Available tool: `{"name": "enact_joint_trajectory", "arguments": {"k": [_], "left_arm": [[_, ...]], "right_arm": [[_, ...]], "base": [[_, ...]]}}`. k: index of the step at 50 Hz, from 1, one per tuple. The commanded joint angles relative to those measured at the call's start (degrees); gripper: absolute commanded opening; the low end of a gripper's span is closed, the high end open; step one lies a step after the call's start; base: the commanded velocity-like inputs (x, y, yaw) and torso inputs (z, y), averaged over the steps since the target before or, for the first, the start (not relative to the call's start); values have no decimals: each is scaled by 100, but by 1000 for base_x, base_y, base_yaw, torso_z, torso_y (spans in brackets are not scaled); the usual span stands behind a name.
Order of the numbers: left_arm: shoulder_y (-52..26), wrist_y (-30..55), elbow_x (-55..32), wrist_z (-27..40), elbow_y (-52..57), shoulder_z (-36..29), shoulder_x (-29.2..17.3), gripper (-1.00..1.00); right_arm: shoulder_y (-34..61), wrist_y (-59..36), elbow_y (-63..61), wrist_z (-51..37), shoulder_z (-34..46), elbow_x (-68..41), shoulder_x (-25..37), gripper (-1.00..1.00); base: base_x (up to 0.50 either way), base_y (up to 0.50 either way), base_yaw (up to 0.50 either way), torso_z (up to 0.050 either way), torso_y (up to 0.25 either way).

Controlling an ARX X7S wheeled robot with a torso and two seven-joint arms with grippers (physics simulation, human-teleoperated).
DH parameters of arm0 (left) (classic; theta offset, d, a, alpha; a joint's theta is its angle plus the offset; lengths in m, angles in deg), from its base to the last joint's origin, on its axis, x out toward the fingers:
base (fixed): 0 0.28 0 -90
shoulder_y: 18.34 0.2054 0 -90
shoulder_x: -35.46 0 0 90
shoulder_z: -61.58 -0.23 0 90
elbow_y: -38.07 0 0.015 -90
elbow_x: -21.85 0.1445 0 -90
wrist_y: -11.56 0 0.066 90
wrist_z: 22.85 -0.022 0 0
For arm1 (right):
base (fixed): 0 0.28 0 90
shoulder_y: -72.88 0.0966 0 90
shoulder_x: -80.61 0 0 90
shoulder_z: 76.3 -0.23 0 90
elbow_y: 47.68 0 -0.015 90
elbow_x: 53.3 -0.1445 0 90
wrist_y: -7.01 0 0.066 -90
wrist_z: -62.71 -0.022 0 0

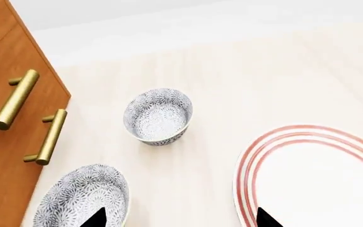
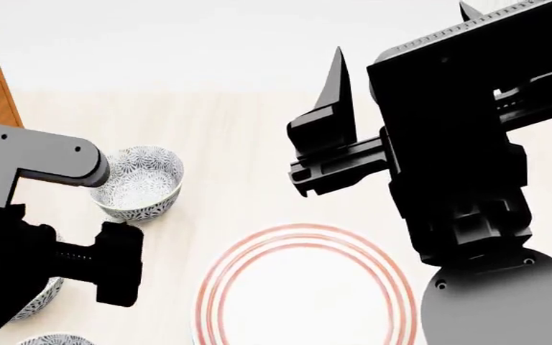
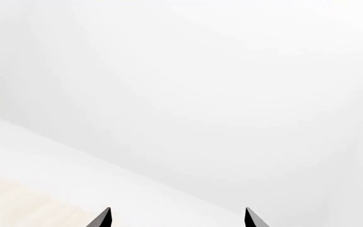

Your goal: Put the bowl at the front on the plate.

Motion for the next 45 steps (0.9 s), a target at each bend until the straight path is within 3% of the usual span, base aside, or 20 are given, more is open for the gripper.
{"name": "enact_joint_trajectory", "arguments": {"k": [1, 16, 45], "left_arm": [[-173, -673, -431, 46, 2, -894, -471, 100], [-218, -1214, -683, -18, 240, -1501, -826, 100], [4, -1501, -1114, -17, 471, -2375, -1112, 100]], "right_arm": [[-21, 53, -4, -21, 7, -9, 21, 100], [53, 47, 27, -23, 40, -37, 28, 100], [55, 211, 150, -68, 85, -61, 42, 100]], "base": [[0, 0, 0, 0, 0], [0, 0, 0, 0, 0], [0, 0, 0, 0, 0]]}}
